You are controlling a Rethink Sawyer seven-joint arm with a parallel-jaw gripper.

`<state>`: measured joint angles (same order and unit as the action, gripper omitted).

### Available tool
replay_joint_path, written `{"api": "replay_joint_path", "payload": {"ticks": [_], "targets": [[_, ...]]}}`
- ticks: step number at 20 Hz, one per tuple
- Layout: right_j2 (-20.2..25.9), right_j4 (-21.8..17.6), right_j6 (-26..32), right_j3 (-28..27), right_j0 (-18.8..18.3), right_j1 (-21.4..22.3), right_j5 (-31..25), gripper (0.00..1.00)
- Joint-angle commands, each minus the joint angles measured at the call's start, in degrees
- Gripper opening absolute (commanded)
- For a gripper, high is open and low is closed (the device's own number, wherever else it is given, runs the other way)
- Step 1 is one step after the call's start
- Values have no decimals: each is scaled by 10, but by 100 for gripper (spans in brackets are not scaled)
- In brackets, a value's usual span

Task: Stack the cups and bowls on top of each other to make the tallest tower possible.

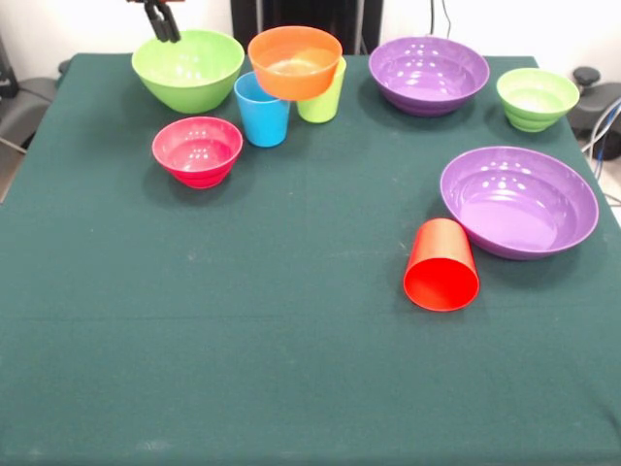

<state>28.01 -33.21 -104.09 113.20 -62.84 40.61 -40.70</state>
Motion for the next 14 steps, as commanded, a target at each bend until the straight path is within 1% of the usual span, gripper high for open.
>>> {"api": "replay_joint_path", "payload": {"ticks": [1,5,10,14], "targets": [[-4,-41,74,-47,17,-24,-43,0],[-2,-31,73,-37,17,-5,-54,0],[0,-29,68,-29,18,0,-52,0],[4,-21,67,-11,14,21,-56,0]]}}
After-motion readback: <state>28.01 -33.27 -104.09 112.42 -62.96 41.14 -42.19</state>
